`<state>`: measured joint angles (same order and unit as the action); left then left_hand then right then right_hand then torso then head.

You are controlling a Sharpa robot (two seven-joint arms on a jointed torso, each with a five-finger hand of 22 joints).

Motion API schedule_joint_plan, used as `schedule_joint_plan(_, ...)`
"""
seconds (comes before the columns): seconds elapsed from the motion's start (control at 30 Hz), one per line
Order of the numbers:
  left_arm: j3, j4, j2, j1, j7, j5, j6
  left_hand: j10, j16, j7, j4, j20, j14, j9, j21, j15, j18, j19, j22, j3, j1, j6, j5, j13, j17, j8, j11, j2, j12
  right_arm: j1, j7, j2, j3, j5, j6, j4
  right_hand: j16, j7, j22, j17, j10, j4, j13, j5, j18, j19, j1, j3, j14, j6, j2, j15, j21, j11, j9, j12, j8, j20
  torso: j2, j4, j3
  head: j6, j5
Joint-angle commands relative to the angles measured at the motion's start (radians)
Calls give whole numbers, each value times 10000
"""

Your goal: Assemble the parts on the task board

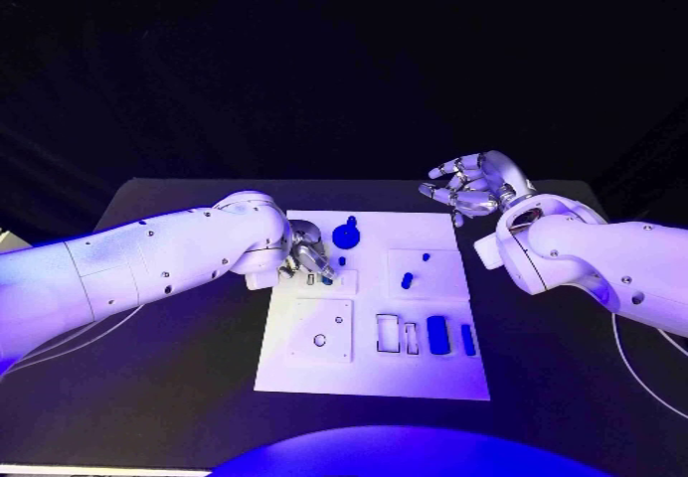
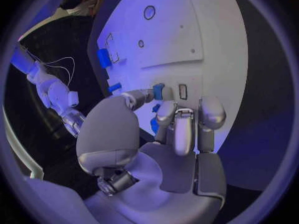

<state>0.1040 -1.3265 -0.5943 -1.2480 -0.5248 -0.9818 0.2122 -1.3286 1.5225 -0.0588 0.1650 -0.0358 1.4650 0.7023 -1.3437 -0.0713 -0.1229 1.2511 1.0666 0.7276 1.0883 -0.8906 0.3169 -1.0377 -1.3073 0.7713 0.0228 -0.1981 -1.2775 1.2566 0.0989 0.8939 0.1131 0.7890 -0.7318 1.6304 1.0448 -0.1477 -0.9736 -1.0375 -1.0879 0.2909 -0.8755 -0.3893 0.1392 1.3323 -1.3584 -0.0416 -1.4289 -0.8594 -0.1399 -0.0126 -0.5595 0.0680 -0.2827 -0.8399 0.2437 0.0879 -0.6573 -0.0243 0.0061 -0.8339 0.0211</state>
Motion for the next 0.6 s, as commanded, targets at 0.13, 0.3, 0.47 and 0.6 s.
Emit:
schedule_joint_plan(0.13,47,-38,86,69,-10,261,324,-173,60,134,-1936,-1,770,21,-66,-74,164,79,20,1803,-200,-155,28,-166,-1522,52,35,56,-131,-16,-94,-17,0,30,145,-2,-55,-58,39,22,103,9,36,-31,195,49,-15,-71,-50,26,-15,-12,66,-17,17,55,39,-7,-1,-10,0,9,-30)
schedule_joint_plan(0.3,47,-7,98,69,3,207,221,-218,55,167,-1860,19,768,25,-60,-96,167,93,28,1689,-296,-191,-4,-216,-1510,41,60,114,-154,-27,-94,-24,0,30,149,-6,-55,-58,39,22,103,9,36,-31,195,49,-15,-71,-50,26,-15,-12,66,-17,17,55,39,-7,-2,-13,0,16,-40)
schedule_joint_plan(0.47,48,23,111,69,11,191,180,-265,61,263,-1600,57,774,31,-31,-142,178,117,28,1160,-588,-253,-147,-274,-1529,2,118,159,-164,-34,-95,-22,0,30,153,-5,-69,-59,44,31,115,11,55,-28,195,50,-9,-72,-48,27,-17,-11,72,-16,18,71,40,-6,0,-6,-8,2,-56)
schedule_joint_plan(0.6,48,40,121,69,17,183,147,-273,67,296,-1421,93,779,18,-6,-171,179,133,19,710,-725,-309,-235,-324,-1544,-43,151,169,-171,-36,-94,-15,0,30,159,-1,-76,-60,56,32,119,14,61,-18,196,49,3,-71,-48,29,-20,-10,90,-15,19,75,41,-6,-1,-7,-8,7,-66)
